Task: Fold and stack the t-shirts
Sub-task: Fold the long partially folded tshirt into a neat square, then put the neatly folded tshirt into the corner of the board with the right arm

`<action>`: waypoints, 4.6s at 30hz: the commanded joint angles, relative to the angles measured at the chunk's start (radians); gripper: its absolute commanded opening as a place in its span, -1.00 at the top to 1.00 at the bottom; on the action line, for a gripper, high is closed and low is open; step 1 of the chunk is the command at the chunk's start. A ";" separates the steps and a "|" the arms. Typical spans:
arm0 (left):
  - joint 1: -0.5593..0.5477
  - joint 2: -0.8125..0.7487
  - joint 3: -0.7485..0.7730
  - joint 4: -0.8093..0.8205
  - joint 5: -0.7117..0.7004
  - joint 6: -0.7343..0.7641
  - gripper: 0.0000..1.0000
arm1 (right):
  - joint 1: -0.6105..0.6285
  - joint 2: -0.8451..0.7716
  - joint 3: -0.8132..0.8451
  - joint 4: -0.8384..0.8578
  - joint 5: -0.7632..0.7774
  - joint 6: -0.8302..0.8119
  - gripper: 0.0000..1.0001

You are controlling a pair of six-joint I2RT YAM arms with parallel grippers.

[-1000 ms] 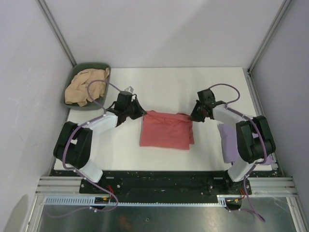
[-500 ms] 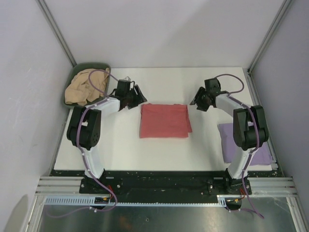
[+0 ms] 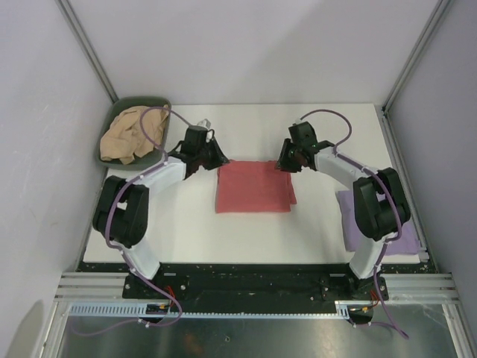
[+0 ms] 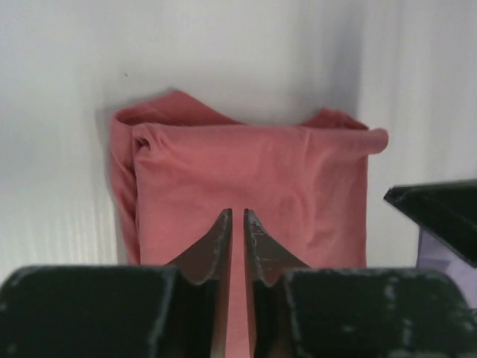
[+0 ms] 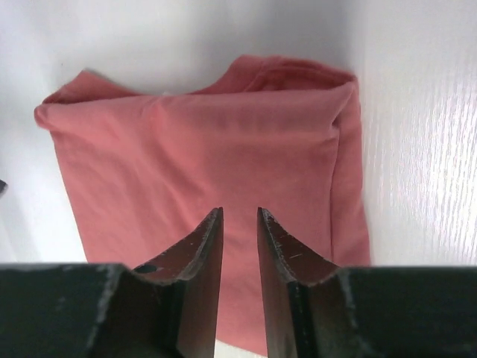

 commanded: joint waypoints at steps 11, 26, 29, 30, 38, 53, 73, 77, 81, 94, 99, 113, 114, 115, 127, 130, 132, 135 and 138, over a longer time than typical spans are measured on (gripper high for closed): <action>0.091 0.309 0.186 -0.014 0.032 0.001 0.84 | -0.099 0.308 0.206 0.070 -0.099 0.007 0.46; 0.129 0.084 0.081 -0.073 0.054 0.013 0.13 | -0.124 0.179 0.242 -0.086 -0.043 -0.048 0.30; 0.125 -0.023 -0.070 -0.081 0.045 -0.021 0.00 | -0.124 0.103 0.220 -0.135 0.005 -0.056 0.28; 0.122 -0.048 -0.114 -0.080 0.053 -0.026 -0.04 | -0.125 0.073 0.200 -0.147 0.018 -0.057 0.27; 0.072 -0.104 -0.284 -0.081 0.187 -0.001 -0.15 | -0.183 -0.250 -0.035 -0.256 0.168 -0.029 0.19; 0.001 -0.119 -0.338 -0.081 0.121 -0.095 0.82 | -0.298 -0.476 -0.287 -0.315 0.339 -0.015 0.14; 0.222 -0.518 -0.580 -0.285 -0.135 -0.156 1.00 | -0.306 -0.231 -0.313 -0.253 0.487 -0.041 0.13; 0.254 -0.560 -0.601 -0.301 -0.144 -0.154 1.00 | -0.304 -0.177 -0.313 -0.233 0.482 -0.044 0.12; 0.275 -0.584 -0.608 -0.315 -0.144 -0.144 1.00 | -0.303 -0.143 -0.313 -0.222 0.492 -0.046 0.29; 0.299 -0.602 -0.609 -0.347 -0.203 -0.136 1.00 | -0.191 -0.072 -0.186 -0.191 0.373 0.032 1.00; 0.302 -0.589 -0.610 -0.347 -0.208 -0.139 1.00 | -0.128 0.046 -0.032 -0.189 0.320 0.092 1.00; 0.303 -0.568 -0.600 -0.346 -0.217 -0.132 1.00 | -0.055 0.377 0.483 -0.263 0.156 0.155 0.41; 0.302 -0.567 -0.601 -0.345 -0.215 -0.132 1.00 | -0.050 0.360 0.485 -0.262 0.156 0.143 0.24; 0.302 -0.566 -0.601 -0.345 -0.214 -0.132 1.00 | -0.045 0.336 0.480 -0.258 0.154 0.131 0.08; 0.302 -0.585 -0.603 -0.347 -0.179 -0.137 0.97 | 0.041 0.188 0.303 -0.085 -0.146 -0.057 -0.22; 0.303 -0.574 -0.606 -0.346 -0.175 -0.138 0.98 | 0.067 0.203 0.262 -0.013 -0.211 -0.101 -0.24; 0.302 -0.567 -0.607 -0.346 -0.173 -0.138 0.99 | 0.082 0.215 0.249 0.014 -0.225 -0.132 -0.26; 0.302 -0.557 -0.605 -0.346 -0.173 -0.135 1.00 | 0.094 0.245 0.246 0.028 -0.241 -0.160 -0.28; 0.302 -0.556 -0.604 -0.345 -0.173 -0.132 1.00 | 0.099 0.273 0.239 0.046 -0.257 -0.175 -0.30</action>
